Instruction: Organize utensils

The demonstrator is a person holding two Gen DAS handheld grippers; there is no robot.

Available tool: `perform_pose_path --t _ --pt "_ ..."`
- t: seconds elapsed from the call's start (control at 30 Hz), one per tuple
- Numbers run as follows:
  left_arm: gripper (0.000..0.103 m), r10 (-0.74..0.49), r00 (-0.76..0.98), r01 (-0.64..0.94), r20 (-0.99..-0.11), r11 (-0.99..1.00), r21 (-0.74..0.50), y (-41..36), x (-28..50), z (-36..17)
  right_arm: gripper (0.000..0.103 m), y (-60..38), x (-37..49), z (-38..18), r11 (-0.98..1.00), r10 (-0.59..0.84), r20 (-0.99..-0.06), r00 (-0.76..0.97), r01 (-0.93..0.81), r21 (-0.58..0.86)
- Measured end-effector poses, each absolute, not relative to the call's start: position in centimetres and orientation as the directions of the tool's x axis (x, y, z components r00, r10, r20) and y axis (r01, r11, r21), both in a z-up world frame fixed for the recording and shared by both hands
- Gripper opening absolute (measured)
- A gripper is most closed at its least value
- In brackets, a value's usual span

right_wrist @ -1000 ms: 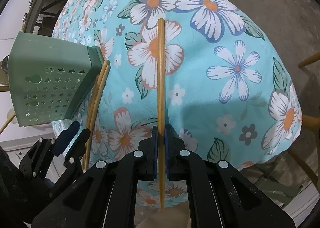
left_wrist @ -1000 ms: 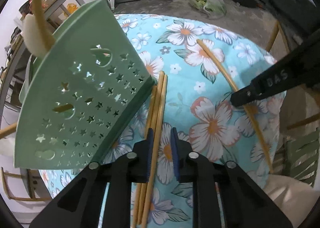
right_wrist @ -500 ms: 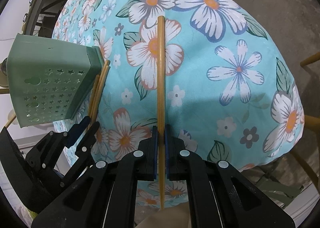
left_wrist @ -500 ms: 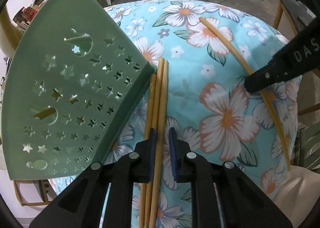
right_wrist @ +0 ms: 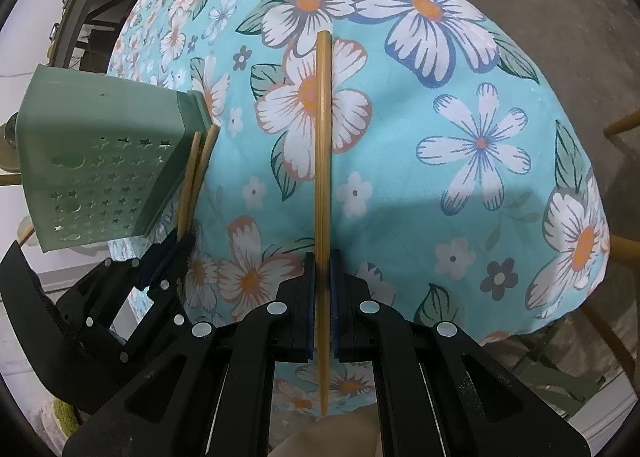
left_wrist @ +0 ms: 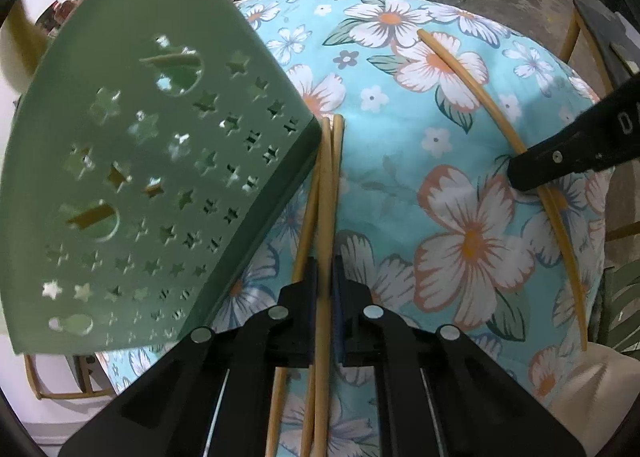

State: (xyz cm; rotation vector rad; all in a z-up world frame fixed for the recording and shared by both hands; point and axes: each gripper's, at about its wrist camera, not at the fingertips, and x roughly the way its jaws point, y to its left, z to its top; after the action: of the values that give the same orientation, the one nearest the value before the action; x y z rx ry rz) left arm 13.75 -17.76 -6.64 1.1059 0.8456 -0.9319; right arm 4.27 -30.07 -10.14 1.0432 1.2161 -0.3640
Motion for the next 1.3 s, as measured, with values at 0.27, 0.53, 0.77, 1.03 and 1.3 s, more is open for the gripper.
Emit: perform_pose_path --t 0.27,0.53,0.77,1.03,1.3 --pt "0.006 -0.193 0.370 0.919 -0.909 0.224 0.326 -15.2 11.8 -3.9 0.005 -29.4 3.7 -9.5 0.545 0.278 -0.899 0.339 0.715 0.438" --pt "0.006 -0.199 0.349 0.921 -0.916 0.250 0.297 -14.8 10.5 -3.7 0.005 -28.6 3.3 -9.6 0.563 0.280 -0.905 0.321 0.708 0.426" --pt "0.007 -0.149 0.295 0.941 -0.944 0.215 0.260 -15.2 10.0 -5.3 0.005 -28.6 3.8 -10.2 0.558 0.294 -0.905 0.306 0.714 0.423" --pt "0.009 -0.115 0.252 0.944 -0.961 0.246 0.218 -15.7 10.5 -5.6 0.030 -28.9 5.4 -9.8 0.585 0.328 -0.893 0.310 0.676 0.449" --pt "0.015 -0.181 0.263 0.946 -0.948 0.240 0.217 -19.0 11.1 -4.5 0.033 -30.8 7.2 -9.0 0.585 0.273 -0.897 0.348 0.680 0.442"
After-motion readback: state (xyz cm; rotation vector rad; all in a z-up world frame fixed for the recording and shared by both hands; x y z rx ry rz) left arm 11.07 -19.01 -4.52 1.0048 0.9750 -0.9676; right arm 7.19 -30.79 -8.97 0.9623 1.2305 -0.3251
